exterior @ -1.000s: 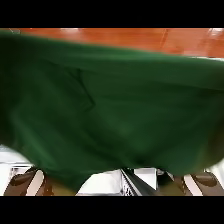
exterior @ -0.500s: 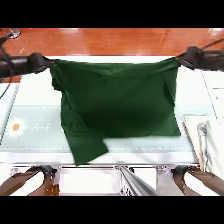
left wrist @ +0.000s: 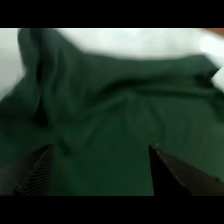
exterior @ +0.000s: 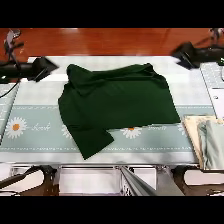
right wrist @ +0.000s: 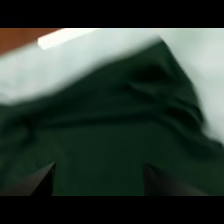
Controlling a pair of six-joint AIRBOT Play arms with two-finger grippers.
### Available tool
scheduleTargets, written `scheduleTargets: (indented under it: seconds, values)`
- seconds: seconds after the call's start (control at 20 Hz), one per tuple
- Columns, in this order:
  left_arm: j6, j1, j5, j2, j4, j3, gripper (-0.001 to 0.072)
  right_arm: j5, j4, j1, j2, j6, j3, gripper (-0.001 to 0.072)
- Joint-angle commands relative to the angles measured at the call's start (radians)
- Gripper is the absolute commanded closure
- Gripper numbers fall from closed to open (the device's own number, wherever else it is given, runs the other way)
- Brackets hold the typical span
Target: Fold the shirts.
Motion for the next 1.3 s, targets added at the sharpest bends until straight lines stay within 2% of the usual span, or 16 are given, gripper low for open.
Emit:
scheduleTargets:
  seconds: [0.0,0.1,0.2,0.3,0.45,0.6,0.8,0.85,0.9,0.95,1.1,1.25]
  values:
    - [-0.069,0.146,-0.261,0.012,0.144,-0.133,0.0008,0.232,-0.353,-0.137,0.106,0.084,-0.160,0.0092]
    - [-0.054,0.187,-0.225,0.084,0.107,-0.373,0.0008,0.081,-0.307,-0.185,0.274,0.076,-0.460,0.0092]
    - [0.001,0.190,-0.163,0.181,0.043,-0.604,0.0008,-0.069,-0.209,-0.212,0.456,0.031,-0.730,0.0092]
    - [0.034,0.188,-0.110,0.254,-0.035,-0.760,0.0008,-0.129,-0.140,-0.221,0.592,0.008,-0.884,0.0092]
    - [0.053,0.188,-0.032,0.270,-0.103,-0.871,0.0008,-0.116,-0.104,-0.220,0.679,-0.003,-0.961,0.0092]
    - [0.133,0.154,0.071,0.266,-0.248,-0.902,0.0009,-0.099,-0.101,-0.220,0.681,-0.007,-0.961,0.0092]
    - [0.175,-0.032,0.266,0.260,-0.389,-0.900,0.0013,-0.100,-0.080,-0.220,0.681,-0.006,-0.961,0.0092]
    - [0.175,-0.077,0.293,0.257,-0.389,-0.893,0.0103,-0.114,-0.094,-0.225,0.681,0.001,-0.961,0.0092]
    - [0.177,-0.095,0.287,0.256,-0.380,-0.880,0.0555,-0.118,-0.105,-0.239,0.680,0.018,-0.961,0.0092]
    - [0.195,-0.090,0.259,0.257,-0.380,-0.861,0.0675,-0.118,-0.128,-0.256,0.680,0.035,-0.961,0.0092]
    - [0.252,-0.010,0.142,0.261,-0.375,-0.768,0.0676,-0.093,-0.300,-0.267,0.679,0.138,-0.962,0.0092]
    - [0.265,0.063,0.098,0.260,-0.375,-0.685,0.0676,-0.087,-0.285,-0.267,0.618,0.138,-0.963,0.0092]
